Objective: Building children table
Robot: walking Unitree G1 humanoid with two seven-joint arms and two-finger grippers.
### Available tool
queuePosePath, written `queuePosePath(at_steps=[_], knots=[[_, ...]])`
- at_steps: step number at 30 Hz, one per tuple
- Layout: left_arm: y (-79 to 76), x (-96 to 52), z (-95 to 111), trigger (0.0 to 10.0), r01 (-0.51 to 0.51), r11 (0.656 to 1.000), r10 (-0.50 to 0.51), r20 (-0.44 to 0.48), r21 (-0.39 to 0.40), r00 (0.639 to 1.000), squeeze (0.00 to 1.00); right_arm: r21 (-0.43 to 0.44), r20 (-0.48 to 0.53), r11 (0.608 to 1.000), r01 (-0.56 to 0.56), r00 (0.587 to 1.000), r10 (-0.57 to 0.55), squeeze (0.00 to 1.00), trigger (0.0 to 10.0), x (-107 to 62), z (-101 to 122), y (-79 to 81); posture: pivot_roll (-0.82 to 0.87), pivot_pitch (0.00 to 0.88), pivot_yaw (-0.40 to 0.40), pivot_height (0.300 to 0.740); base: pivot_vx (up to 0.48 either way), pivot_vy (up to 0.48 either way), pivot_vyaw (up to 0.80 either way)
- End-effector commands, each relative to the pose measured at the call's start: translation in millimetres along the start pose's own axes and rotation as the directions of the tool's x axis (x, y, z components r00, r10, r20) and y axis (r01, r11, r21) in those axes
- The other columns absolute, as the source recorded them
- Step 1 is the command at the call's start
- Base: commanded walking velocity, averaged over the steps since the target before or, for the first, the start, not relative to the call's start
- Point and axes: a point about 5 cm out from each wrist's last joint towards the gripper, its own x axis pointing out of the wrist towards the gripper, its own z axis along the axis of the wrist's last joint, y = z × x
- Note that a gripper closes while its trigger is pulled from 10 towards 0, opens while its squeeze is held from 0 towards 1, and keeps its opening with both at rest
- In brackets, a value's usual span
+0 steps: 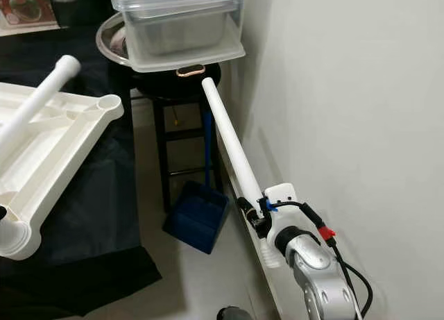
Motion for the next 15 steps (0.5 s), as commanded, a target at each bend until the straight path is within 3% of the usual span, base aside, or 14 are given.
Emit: queuePosePath(at_steps=[1,9,12,15], knots=[[-10.6,-4.8,20,10.0,0.114,0.993,-0.114,0.032,0.014,0.993,1.0,-0.017,0.058,1.0,-0.003,0.998,0.004,0.0,10.0,1.0,12,-3.5,-0.04,0.15,-0.036,0.74,0.0,0.0,0.0],[-26.4,-8.0,50,10.0,0.244,0.969,-0.246,0.181,0.032,0.952,1.0,-0.046,0.118,0.999,0.007,0.993,-0.001,0.0,10.0,5.8,29,-10.3,-0.03,0.149,-0.038,0.74,0.0,0.0,0.0],[-31.9,1.9,61,10.0,0.255,0.966,-0.257,0.263,0.045,0.93,1.0,-0.061,0.149,0.998,-0.004,0.989,0.013,0.0,10.0,8.7,39,-10.0,-0.03,0.147,-0.04,0.74,0.0,0.0,0.0],[-29.8,14.2,58,10.0,0.194,0.98,-0.201,0.264,0.049,0.943,1.0,-0.099,0.171,0.995,-0.022,0.984,0.039,0.0,10.0,10.7,48,-8.2,-0.03,0.147,-0.04,0.74,0.0,0.0,0.0]])
